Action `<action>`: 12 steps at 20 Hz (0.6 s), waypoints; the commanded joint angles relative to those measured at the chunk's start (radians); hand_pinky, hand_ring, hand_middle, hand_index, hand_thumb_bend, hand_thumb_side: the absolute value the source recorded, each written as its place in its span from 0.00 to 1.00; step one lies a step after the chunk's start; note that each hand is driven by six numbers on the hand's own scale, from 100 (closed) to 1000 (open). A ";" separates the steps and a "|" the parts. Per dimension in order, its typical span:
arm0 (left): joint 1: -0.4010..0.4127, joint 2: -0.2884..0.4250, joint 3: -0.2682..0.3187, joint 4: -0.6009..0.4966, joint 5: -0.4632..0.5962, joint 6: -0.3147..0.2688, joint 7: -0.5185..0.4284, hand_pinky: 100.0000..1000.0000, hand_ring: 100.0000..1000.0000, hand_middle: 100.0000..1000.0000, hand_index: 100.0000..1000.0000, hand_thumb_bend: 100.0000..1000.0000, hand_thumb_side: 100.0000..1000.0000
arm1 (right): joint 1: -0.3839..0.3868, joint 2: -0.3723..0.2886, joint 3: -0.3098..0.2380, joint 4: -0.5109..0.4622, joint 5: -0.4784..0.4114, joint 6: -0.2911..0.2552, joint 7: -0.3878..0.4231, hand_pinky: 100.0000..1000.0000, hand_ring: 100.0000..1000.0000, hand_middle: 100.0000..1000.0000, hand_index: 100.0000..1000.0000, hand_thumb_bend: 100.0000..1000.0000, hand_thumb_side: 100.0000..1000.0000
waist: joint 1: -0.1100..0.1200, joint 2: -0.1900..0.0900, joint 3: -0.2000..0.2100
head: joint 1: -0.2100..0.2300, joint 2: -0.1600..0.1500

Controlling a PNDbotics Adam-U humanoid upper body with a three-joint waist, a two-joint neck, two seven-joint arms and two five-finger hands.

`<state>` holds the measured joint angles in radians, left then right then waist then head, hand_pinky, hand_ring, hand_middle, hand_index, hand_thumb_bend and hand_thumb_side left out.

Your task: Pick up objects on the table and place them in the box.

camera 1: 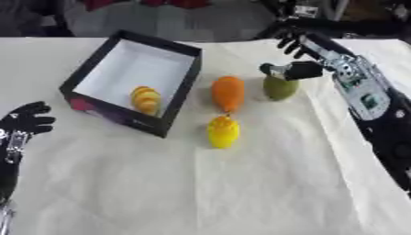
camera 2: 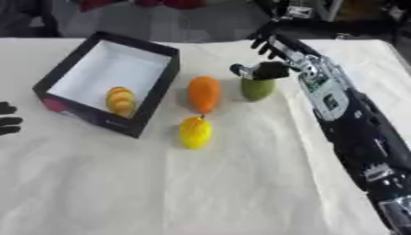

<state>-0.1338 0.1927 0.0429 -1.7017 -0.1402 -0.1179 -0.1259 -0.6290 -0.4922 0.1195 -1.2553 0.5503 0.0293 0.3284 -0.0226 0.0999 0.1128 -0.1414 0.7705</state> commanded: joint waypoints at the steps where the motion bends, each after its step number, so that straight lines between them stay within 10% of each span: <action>1: -0.006 0.020 0.010 -0.013 -0.001 0.000 0.004 0.71 0.69 0.70 0.81 0.38 0.88 | 0.000 -0.040 -0.014 -0.010 -0.008 0.004 0.014 0.71 0.76 0.75 0.91 0.43 0.52 | -0.012 -0.029 -0.002 | 0.003 0.000; 12: -0.006 0.019 0.010 -0.015 0.000 -0.001 0.003 0.71 0.69 0.70 0.81 0.38 0.88 | 0.017 -0.032 -0.028 0.071 0.022 0.013 0.032 0.71 0.74 0.72 0.86 0.37 0.47 | -0.012 -0.027 0.002 | 0.001 0.000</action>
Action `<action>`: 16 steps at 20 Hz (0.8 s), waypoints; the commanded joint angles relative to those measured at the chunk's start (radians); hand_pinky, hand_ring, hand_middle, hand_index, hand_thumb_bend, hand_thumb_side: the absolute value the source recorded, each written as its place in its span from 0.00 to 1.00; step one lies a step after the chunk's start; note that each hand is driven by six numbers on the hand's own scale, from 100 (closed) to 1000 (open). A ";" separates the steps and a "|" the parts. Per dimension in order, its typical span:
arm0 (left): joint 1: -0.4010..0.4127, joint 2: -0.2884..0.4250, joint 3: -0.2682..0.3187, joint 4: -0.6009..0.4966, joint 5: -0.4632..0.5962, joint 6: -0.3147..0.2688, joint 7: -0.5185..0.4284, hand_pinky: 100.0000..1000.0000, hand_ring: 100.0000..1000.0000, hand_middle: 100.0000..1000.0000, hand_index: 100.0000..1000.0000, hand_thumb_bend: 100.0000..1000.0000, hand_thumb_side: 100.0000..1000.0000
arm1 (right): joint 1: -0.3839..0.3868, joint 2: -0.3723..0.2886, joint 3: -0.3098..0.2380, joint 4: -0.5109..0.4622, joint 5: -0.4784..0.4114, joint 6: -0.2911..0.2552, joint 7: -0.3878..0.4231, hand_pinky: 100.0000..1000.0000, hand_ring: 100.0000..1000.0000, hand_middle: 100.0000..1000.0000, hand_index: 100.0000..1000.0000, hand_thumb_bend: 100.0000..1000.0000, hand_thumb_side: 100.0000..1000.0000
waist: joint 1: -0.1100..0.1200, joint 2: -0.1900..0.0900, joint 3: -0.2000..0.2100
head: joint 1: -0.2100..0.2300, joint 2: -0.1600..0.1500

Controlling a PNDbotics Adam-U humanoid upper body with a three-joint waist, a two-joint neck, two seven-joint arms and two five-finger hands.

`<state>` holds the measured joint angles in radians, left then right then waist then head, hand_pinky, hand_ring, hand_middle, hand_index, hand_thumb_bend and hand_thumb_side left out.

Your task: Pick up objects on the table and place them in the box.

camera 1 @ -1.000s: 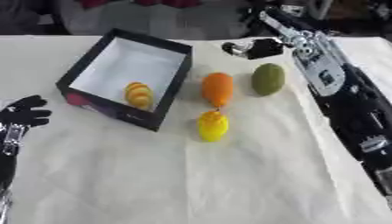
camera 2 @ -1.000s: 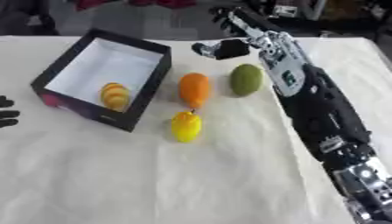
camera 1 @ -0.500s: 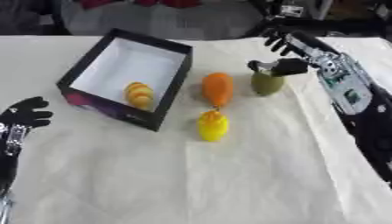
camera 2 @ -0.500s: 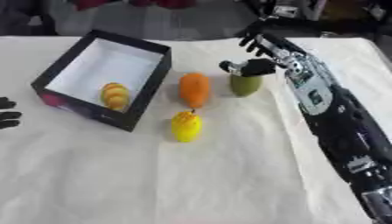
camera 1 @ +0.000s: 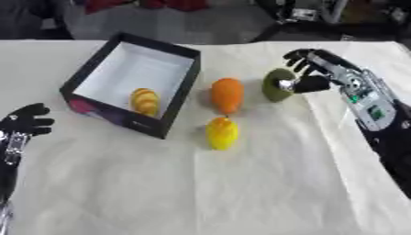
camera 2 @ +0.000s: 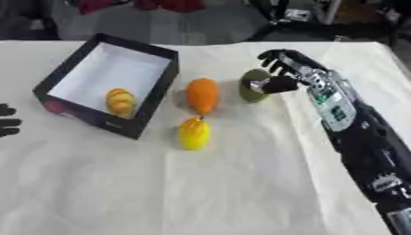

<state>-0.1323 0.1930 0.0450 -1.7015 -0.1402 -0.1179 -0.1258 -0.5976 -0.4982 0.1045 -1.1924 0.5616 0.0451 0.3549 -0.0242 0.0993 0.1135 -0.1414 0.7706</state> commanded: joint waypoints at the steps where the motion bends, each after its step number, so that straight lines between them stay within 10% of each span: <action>1: -0.007 0.018 0.008 -0.015 0.000 -0.001 0.003 0.71 0.69 0.70 0.81 0.38 0.88 | -0.013 -0.026 -0.013 0.015 0.015 -0.003 0.008 0.71 0.73 0.71 0.85 0.36 0.46 | -0.011 -0.026 0.002 | 0.000 -0.001; 11: -0.009 0.018 0.009 -0.017 0.000 -0.001 0.003 0.71 0.69 0.70 0.81 0.38 0.88 | -0.016 -0.022 -0.013 0.038 0.068 -0.005 0.003 0.66 0.57 0.49 0.61 0.03 0.03 | -0.010 -0.022 0.004 | 0.000 -0.001; 16: -0.009 0.018 0.009 -0.017 0.000 -0.001 0.004 0.71 0.69 0.70 0.80 0.38 0.88 | -0.022 -0.020 -0.017 0.028 0.104 0.007 -0.066 0.60 0.45 0.33 0.41 0.00 0.00 | -0.008 -0.021 0.005 | -0.001 -0.001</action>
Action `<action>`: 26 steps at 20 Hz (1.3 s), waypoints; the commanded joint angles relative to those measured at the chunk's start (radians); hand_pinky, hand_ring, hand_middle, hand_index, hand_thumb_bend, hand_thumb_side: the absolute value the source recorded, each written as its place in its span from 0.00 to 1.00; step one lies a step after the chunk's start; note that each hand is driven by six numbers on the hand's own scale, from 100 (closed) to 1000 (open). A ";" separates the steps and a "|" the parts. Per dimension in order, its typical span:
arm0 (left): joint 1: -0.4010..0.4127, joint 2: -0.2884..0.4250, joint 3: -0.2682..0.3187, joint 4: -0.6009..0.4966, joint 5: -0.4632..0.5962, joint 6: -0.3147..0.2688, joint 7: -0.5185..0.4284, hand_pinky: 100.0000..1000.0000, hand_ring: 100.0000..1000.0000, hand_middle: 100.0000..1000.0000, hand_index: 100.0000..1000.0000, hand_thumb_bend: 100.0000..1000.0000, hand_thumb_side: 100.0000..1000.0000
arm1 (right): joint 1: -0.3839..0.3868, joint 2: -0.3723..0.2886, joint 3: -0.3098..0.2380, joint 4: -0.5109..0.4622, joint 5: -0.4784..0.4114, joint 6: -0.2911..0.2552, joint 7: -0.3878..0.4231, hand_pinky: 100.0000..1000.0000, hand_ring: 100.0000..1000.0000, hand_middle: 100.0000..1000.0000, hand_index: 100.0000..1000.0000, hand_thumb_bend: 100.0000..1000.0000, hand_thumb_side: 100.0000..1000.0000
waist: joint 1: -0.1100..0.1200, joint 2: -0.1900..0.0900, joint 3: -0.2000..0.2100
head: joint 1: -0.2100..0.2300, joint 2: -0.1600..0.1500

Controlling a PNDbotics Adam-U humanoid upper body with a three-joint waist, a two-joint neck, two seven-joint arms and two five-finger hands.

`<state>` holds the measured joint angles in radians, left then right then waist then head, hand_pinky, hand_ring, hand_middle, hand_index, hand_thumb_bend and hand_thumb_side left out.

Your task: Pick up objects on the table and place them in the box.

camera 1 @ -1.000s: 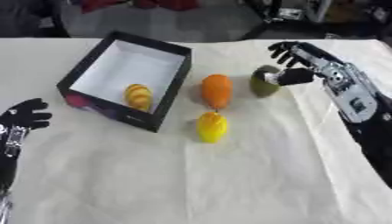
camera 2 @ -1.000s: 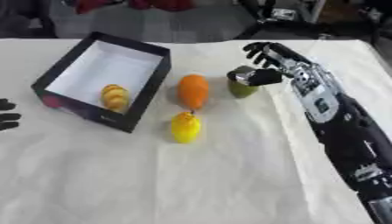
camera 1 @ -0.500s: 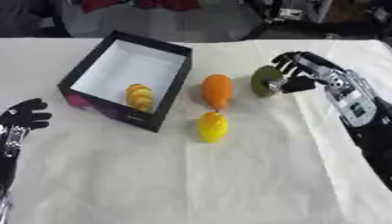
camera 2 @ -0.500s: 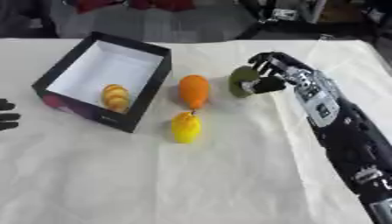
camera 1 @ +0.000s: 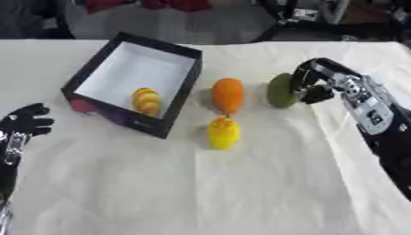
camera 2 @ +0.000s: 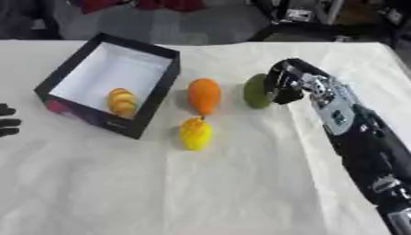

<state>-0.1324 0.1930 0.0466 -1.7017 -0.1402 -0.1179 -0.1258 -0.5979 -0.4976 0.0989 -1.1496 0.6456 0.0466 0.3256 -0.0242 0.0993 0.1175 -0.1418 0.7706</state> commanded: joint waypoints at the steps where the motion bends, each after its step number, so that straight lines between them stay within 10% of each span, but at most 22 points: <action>1: -0.009 0.018 0.008 -0.017 0.000 0.000 0.004 0.71 0.69 0.70 0.80 0.38 0.88 | -0.024 -0.020 -0.013 -0.019 0.026 0.010 -0.063 0.58 0.42 0.27 0.35 0.00 0.00 | -0.008 -0.021 0.001 | -0.001 -0.001; 12: -0.010 0.016 0.007 -0.017 0.002 -0.001 0.002 0.71 0.69 0.70 0.80 0.37 0.88 | -0.102 -0.009 0.009 -0.048 -0.009 0.041 -0.337 0.50 0.35 0.17 0.27 0.00 0.00 | -0.005 -0.019 0.007 | -0.008 -0.001; 14: -0.010 0.015 0.007 -0.018 0.003 -0.001 0.002 0.71 0.69 0.70 0.80 0.37 0.88 | -0.112 -0.006 0.015 -0.048 -0.024 0.031 -0.324 0.53 0.42 0.29 0.41 0.00 0.00 | -0.005 -0.019 0.009 | -0.008 -0.001; 19: -0.010 0.015 0.009 -0.018 0.003 -0.001 0.003 0.71 0.69 0.70 0.80 0.37 0.88 | -0.109 -0.008 0.019 -0.033 -0.061 -0.017 -0.200 0.65 0.67 0.65 0.87 0.37 0.50 | -0.005 -0.017 0.011 | -0.007 -0.001; 26: -0.010 0.014 0.008 -0.019 0.003 -0.002 -0.001 0.71 0.69 0.70 0.80 0.37 0.88 | -0.107 -0.007 0.011 0.040 -0.041 -0.037 -0.042 0.70 0.75 0.76 0.94 0.46 0.53 | -0.001 -0.017 0.007 | -0.008 -0.001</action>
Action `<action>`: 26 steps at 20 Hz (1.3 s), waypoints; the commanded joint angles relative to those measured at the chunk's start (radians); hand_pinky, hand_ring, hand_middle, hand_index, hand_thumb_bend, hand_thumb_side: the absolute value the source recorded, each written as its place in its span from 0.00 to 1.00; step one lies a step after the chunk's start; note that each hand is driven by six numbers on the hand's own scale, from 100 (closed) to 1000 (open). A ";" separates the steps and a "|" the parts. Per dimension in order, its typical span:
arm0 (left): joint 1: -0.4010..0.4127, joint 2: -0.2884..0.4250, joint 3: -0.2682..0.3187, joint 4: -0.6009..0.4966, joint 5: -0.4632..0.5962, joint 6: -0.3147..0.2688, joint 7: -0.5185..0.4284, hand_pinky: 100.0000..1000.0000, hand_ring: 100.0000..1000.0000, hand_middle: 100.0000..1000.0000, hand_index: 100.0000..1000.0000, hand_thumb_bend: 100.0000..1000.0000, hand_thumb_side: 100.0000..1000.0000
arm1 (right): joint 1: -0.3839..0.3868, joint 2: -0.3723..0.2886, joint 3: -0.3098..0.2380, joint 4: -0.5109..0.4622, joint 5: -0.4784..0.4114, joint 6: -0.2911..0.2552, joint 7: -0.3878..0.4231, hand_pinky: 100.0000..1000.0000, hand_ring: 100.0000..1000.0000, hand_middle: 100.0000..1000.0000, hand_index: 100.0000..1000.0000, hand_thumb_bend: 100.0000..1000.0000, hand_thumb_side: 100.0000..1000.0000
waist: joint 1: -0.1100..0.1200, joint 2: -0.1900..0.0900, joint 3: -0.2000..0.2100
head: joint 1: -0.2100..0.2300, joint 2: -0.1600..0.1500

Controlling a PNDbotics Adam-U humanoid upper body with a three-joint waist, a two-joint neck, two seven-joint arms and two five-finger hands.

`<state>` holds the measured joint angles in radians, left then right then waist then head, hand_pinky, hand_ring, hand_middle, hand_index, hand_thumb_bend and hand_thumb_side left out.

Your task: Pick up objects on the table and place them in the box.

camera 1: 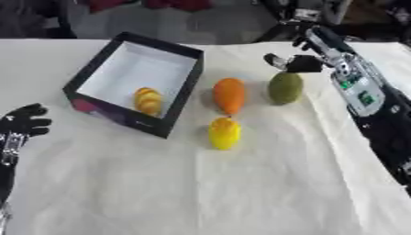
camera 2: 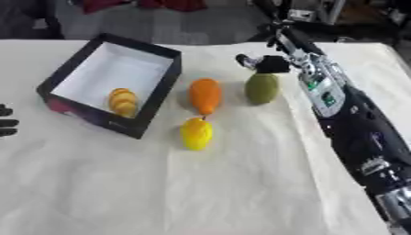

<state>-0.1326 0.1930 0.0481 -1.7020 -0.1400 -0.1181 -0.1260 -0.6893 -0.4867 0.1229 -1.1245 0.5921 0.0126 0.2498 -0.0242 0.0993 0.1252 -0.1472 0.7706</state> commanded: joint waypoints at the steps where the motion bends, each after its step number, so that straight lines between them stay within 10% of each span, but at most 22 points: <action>1: -0.010 0.014 0.007 -0.019 0.002 -0.002 -0.001 0.71 0.69 0.70 0.81 0.37 0.88 | -0.015 -0.017 -0.015 0.025 0.019 -0.004 0.041 0.71 0.75 0.76 0.94 0.46 0.53 | 0.000 -0.017 -0.001 | -0.003 -0.001; 18: -0.010 0.013 0.007 -0.019 0.004 -0.003 -0.004 0.71 0.69 0.70 0.81 0.37 0.88 | -0.008 -0.002 -0.022 0.153 0.141 0.001 0.064 0.70 0.72 0.71 0.88 0.36 0.42 | 0.005 -0.019 -0.002 | -0.005 -0.001; 26: -0.011 0.013 0.007 -0.019 0.004 -0.004 -0.007 0.71 0.69 0.70 0.81 0.37 0.88 | 0.001 -0.011 -0.019 0.151 0.191 -0.003 0.057 0.67 0.62 0.58 0.74 0.07 0.03 | 0.007 -0.019 -0.002 | -0.007 -0.001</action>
<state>-0.1327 0.1929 0.0482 -1.7023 -0.1397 -0.1210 -0.1299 -0.6796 -0.4707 0.1106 -0.9650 0.7689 0.0091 0.3100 -0.0238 0.0993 0.1239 -0.1518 0.7707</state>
